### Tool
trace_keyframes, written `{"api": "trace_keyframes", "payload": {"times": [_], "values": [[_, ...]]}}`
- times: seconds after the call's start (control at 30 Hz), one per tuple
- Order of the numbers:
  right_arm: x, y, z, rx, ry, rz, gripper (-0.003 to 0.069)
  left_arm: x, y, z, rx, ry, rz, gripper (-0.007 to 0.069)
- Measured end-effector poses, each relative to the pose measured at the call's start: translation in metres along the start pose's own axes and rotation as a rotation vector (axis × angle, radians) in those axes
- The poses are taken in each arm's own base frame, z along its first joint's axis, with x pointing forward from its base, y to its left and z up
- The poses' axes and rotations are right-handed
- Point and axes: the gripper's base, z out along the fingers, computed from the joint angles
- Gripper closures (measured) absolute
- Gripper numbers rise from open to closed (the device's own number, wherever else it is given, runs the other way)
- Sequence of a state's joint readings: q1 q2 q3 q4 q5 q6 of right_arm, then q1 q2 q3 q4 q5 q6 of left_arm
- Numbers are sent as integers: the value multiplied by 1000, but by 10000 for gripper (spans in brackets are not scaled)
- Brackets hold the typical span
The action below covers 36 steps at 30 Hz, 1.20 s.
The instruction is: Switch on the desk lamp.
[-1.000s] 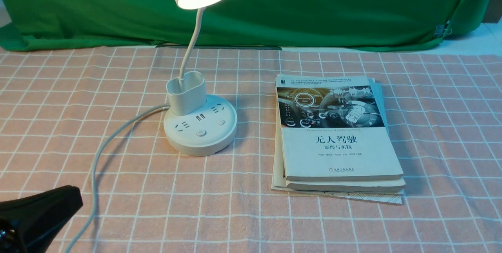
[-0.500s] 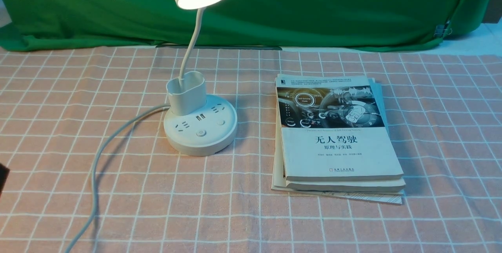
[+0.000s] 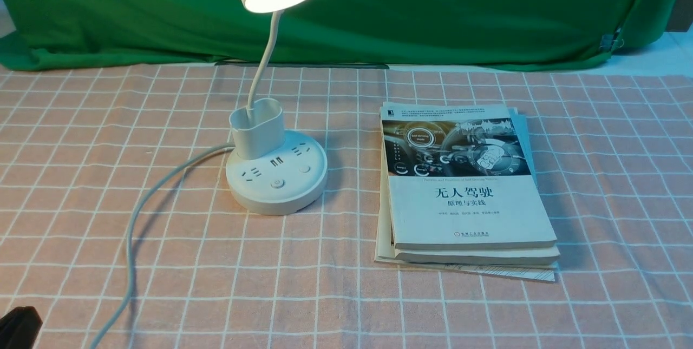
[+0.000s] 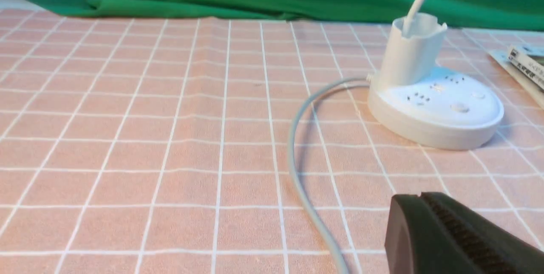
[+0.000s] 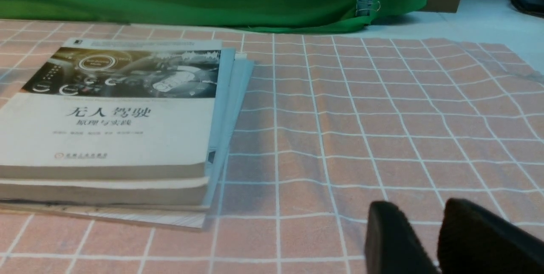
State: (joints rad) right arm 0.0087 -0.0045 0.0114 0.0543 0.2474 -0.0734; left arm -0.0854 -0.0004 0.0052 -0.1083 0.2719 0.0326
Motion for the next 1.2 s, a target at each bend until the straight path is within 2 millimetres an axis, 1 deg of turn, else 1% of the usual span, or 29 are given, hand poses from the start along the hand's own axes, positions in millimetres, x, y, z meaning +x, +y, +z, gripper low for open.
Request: {"api": "trace_keyframes", "payload": {"times": [0.3,0.4,1.2], "values": [[0,0,0,0,-2,0,419,-2,4,0,-79,-26,-21,603],[0,0,0,0,-2,0,419,-6,5,0,-84,-65,-18,603],[0,0,0,0,0,0,419,-6,5,0,-89,-68,-16,603]]}}
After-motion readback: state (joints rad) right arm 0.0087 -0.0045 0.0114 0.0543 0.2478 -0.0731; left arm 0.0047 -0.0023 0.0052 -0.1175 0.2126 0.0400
